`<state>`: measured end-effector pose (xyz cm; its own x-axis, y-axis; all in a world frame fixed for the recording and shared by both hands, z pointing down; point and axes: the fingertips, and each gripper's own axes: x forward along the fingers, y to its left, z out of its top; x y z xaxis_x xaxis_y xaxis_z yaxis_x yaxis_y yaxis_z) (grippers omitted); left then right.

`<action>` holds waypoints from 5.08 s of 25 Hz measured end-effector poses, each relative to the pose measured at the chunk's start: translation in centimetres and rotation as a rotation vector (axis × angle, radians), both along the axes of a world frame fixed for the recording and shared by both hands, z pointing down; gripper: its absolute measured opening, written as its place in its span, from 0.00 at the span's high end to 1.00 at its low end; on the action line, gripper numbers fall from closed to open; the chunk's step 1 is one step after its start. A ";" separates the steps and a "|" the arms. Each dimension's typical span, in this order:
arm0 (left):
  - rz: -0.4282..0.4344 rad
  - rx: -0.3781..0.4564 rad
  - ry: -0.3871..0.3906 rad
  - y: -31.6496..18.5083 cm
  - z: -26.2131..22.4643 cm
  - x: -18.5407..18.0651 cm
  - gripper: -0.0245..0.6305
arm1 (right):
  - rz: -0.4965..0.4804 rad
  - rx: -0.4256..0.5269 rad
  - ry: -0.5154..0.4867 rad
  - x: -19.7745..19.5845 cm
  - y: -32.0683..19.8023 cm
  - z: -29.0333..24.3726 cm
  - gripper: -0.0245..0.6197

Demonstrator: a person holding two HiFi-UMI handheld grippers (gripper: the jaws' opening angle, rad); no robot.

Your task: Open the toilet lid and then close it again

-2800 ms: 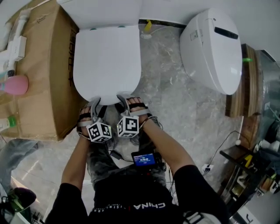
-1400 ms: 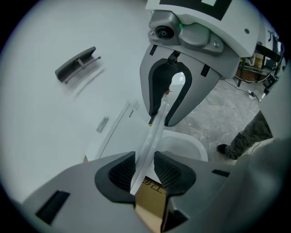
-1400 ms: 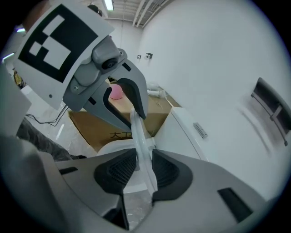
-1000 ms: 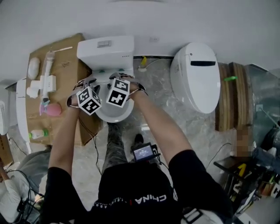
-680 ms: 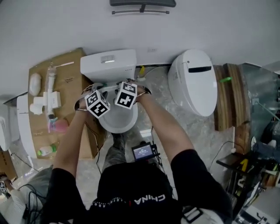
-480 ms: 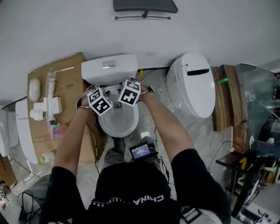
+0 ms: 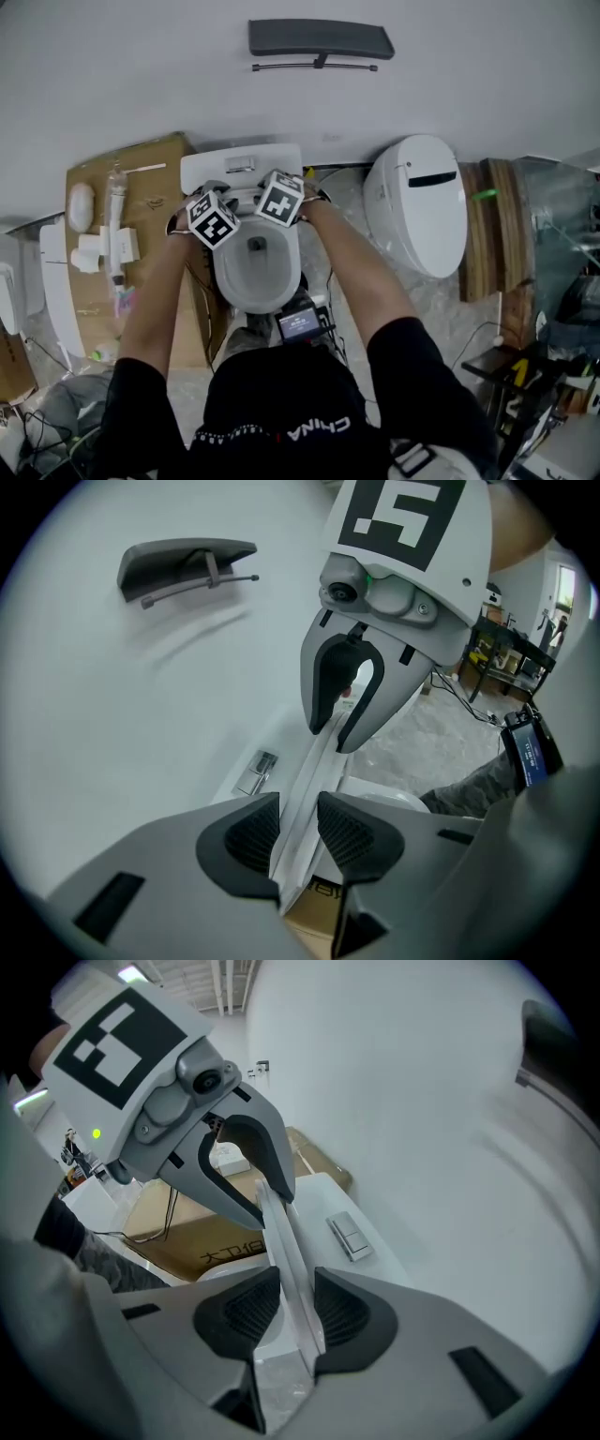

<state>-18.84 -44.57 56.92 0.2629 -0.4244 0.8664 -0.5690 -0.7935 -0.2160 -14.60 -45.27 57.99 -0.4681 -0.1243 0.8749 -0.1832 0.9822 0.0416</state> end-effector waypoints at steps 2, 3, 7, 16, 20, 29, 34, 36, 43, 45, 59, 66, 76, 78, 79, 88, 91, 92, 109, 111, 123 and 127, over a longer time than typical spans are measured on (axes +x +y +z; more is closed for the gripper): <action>-0.015 -0.015 0.006 -0.9 0.1 -0.2 0.77 | -0.006 -0.013 -0.014 -0.2 -0.9 0.0 0.78; -0.022 -0.021 0.011 -1.5 0.1 -0.3 0.77 | -0.006 -0.020 -0.021 -0.2 -1.4 0.0 0.78; -0.039 -0.033 0.010 -3.3 0.5 -0.8 0.77 | -0.002 -0.032 -0.038 -0.5 -3.2 -0.1 0.78; -0.042 -0.034 -0.001 -4.9 0.7 -1.1 0.76 | -0.013 -0.028 -0.035 -1.0 -4.9 -0.1 0.78; -0.050 0.011 -0.029 -4.7 0.3 -1.2 0.76 | -0.021 -0.031 -0.044 -1.1 -4.8 -0.2 0.78; -0.172 0.106 -0.013 -2.0 -1.3 -4.6 0.77 | 0.002 -0.018 -0.026 -1.0 -4.9 -0.2 0.76; -0.202 0.129 -0.009 0.1 -2.1 -5.6 0.77 | 0.031 0.003 -0.007 -0.5 -4.3 -1.0 0.72; -0.203 0.136 -0.002 0.8 -2.4 -5.7 0.77 | 0.043 0.013 -0.002 0.0 -3.9 -1.6 0.69; -0.199 0.162 0.024 2.9 -4.1 -5.7 0.77 | 0.107 0.152 -0.096 1.0 -1.5 -6.5 0.68; -0.205 0.158 0.043 3.8 -4.3 -5.2 0.77 | 0.131 0.173 -0.130 1.3 0.1 -7.5 0.69; -0.207 0.132 0.194 10.9 -3.8 -2.0 0.95 | 0.263 0.176 -0.133 3.2 7.7 -6.6 0.94; -0.175 0.153 0.261 13.5 -5.1 -2.1 0.95 | 0.352 0.171 -0.115 3.9 11.2 -6.4 0.94; -0.165 0.121 0.276 20.2 -4.6 0.5 0.95 | 0.371 0.171 -0.120 6.4 17.6 -6.4 0.94; -0.174 0.132 0.270 21.6 -4.6 1.1 0.95 | 0.358 0.172 -0.128 7.1 19.1 -6.5 0.94; -0.181 0.138 0.268 22.3 -4.6 1.5 0.95 | 0.352 0.174 -0.131 7.5 20.0 -6.5 0.94; -0.241 0.174 0.213 31.8 -4.6 8.0 0.95 | 0.291 0.173 -0.156 15.2 29.6 -5.8 0.94; -0.260 0.180 0.206 35.7 -4.5 9.5 0.95 | 0.263 0.159 -0.164 16.4 32.9 -5.4 0.94; -0.266 0.180 0.202 36.9 -4.4 9.9 0.95 | 0.254 0.156 -0.166 16.7 33.9 -5.3 0.94; -0.198 0.198 0.177 44.3 -5.9 6.8 0.95 | 0.238 0.211 -0.196 11.7 40.8 -8.0 0.94; -0.195 0.195 0.181 44.6 -5.8 6.4 0.95 | 0.246 0.210 -0.188 11.1 41.1 -7.8 0.94; -0.173 0.215 0.204 44.6 -6.6 7.1 0.95 | 0.272 0.222 -0.189 10.6 41.9 -8.4 0.94; -0.172 0.217 0.202 44.3 -6.5 7.0 0.95 | 0.269 0.221 -0.188 10.7 41.8 -8.5 0.94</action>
